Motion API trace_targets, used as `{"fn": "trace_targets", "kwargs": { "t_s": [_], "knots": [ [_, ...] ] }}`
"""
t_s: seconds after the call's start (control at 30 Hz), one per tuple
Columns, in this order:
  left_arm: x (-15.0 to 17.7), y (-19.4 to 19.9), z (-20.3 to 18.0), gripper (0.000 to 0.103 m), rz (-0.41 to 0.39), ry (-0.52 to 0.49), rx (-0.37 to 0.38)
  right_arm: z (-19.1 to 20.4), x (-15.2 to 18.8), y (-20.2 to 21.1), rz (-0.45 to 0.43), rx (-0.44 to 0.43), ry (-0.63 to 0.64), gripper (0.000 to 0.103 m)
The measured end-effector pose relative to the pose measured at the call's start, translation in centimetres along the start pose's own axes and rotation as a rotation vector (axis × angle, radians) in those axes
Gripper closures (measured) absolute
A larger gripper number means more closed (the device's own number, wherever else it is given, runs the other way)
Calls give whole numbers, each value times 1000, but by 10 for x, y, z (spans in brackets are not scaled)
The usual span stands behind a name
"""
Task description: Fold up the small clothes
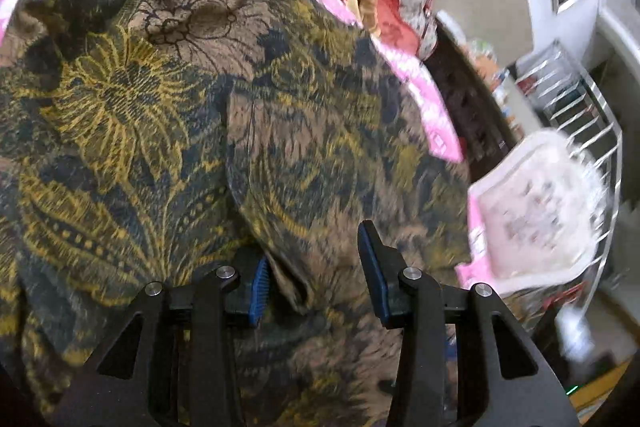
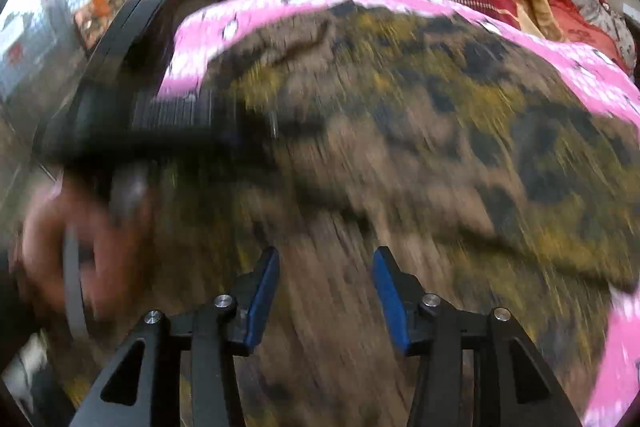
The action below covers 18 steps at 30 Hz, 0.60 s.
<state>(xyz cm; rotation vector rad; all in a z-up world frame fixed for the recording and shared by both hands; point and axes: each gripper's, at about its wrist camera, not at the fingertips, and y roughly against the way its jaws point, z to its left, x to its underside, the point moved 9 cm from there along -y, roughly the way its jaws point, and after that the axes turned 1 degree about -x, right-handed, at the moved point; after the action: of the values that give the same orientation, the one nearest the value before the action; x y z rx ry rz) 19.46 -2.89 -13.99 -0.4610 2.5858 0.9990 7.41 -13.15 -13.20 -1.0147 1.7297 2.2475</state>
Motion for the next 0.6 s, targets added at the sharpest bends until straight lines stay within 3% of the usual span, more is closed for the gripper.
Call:
{"fn": "trace_targets", "kwargs": {
  "t_s": [0.1, 0.17, 0.23, 0.3, 0.4, 0.47, 0.6],
  "knots": [
    [-8, -2, 3, 63, -15, 29, -10, -9, 23, 8, -74, 50, 27, 54],
    [-11, -1, 7, 69, -29, 54, -29, -12, 25, 11, -103, 77, 9, 49],
    [-10, 1, 11, 87, -42, 67, -66, -11, 24, 6, -96, 136, 31, 45],
    [-7, 3, 18, 98, -52, 75, -140, -9, 24, 6, -104, 186, 63, 43],
    [-5, 16, 9, 100, -76, 14, -219, -6, 24, 6, -117, 218, 88, 43],
    [-5, 40, -16, 100, -122, -73, -214, -9, 24, 6, -114, 204, 75, 43],
    [-20, 90, -31, 100, -203, -145, -211, -10, 22, 6, -113, 203, 73, 42]
  ]
}}
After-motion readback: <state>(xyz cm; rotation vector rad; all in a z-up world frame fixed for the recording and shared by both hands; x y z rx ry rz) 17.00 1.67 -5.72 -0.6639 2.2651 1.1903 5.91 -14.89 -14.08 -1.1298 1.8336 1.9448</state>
